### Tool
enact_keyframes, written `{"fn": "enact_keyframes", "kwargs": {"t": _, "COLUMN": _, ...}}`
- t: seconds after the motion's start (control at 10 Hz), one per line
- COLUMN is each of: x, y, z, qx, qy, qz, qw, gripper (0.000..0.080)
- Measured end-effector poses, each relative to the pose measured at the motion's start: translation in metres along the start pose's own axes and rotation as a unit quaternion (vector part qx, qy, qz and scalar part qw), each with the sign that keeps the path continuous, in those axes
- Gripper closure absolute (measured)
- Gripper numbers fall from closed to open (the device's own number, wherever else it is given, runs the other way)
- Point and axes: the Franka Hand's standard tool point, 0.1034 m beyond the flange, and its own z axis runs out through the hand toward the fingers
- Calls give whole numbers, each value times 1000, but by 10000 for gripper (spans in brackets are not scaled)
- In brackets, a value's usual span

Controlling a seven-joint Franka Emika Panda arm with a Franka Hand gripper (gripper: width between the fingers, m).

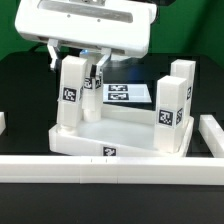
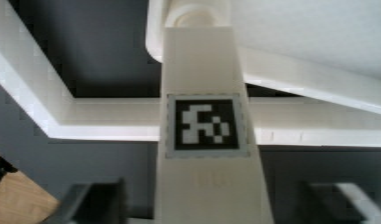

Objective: Assemble desk

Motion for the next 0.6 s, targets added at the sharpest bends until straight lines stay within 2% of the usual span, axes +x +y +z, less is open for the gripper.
{"fn": "enact_keyframes", "kwargs": {"t": 0.1, "x": 1, "y": 1, "z": -1, "qx": 1, "qy": -3, "qz": 0, "qw": 1000, "gripper": 202}}
{"fn": "enact_keyframes", "kwargs": {"t": 0.2, "x": 3, "y": 2, "z": -2, "qx": 1, "qy": -1, "qz": 1, "qw": 1000, "gripper": 166}}
{"fn": "enact_keyframes", "kwargs": {"t": 0.4, "x": 5, "y": 4, "z": -4, "qx": 2, "qy": -4, "qz": 4, "qw": 1000, "gripper": 152}}
{"fn": "enact_keyframes", "kwargs": {"t": 0.6, "x": 12, "y": 5, "z": -12, "qx": 12, "qy": -13, "qz": 10, "qw": 1000, "gripper": 151}}
